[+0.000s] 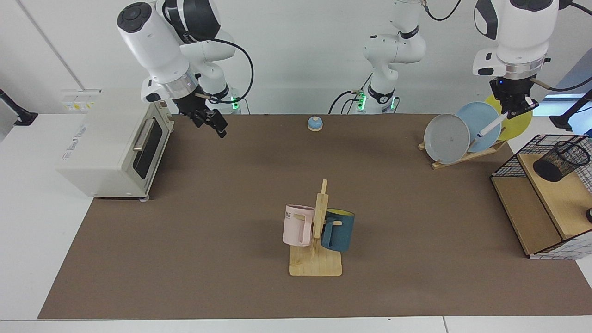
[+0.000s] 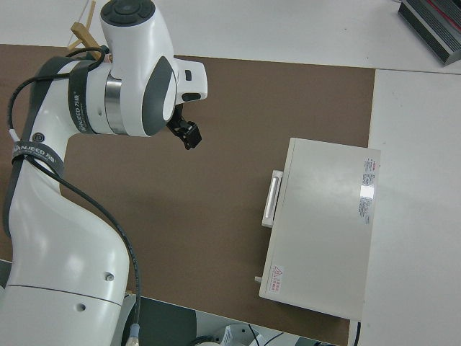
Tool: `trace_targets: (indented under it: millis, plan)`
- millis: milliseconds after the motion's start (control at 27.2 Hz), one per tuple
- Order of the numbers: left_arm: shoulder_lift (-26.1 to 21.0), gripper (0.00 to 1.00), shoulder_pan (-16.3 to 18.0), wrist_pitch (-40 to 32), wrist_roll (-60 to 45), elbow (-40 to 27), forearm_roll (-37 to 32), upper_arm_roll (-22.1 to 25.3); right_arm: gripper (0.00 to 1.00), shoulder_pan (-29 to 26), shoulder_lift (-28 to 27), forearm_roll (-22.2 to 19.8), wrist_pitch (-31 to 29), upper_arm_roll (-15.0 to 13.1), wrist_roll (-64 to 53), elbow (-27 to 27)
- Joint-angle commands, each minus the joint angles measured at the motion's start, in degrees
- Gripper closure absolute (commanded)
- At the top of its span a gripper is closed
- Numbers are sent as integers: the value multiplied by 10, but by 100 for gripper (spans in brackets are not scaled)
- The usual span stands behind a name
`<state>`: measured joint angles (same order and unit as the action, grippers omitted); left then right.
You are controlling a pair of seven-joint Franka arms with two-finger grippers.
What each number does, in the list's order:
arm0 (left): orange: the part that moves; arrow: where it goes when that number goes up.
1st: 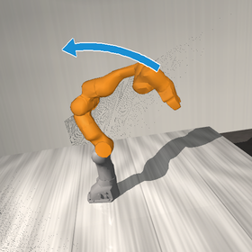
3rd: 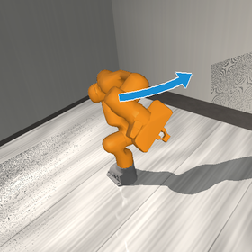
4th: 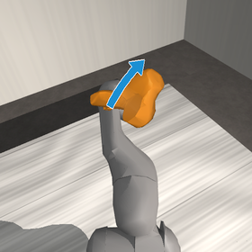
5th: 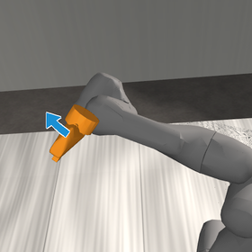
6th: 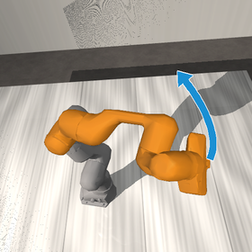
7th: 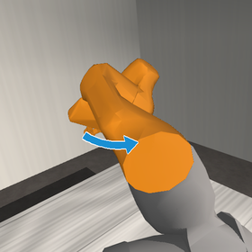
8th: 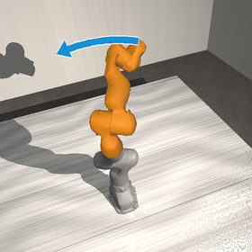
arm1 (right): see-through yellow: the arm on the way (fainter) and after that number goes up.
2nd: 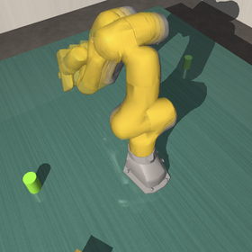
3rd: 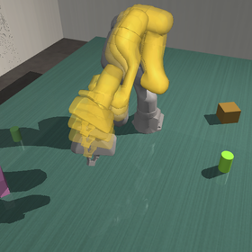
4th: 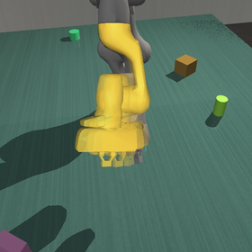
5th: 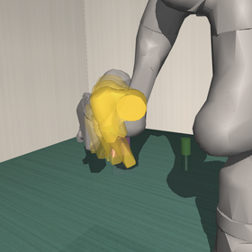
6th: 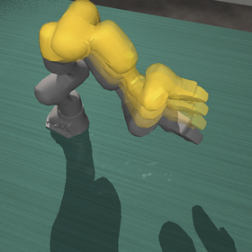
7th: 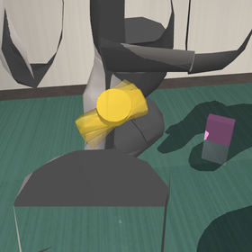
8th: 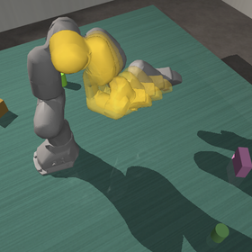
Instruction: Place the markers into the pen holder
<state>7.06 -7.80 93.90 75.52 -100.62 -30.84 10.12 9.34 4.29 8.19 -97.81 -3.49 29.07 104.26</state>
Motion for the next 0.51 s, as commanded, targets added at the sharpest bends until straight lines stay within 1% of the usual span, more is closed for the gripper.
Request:
trace_targets:
  millis: [0,110,294,404,478]
  plan:
    - [-25,100,-1,-3,14,20,-60,30,0,-13,4,-56,-25,11,-153,9]
    - [-69,100,0,0,37,55,-99,46,0,-13,4,-74,-50,11,-197,5]
    - [-97,100,0,23,71,97,-120,85,0,-14,-2,-96,-87,11,-247,-8]
    - [-114,100,1,43,88,111,-126,93,0,-12,-9,-129,-78,11,-288,-14]
    - [-134,100,7,59,103,119,-125,97,0,-9,-9,-142,-73,11,-298,-15]
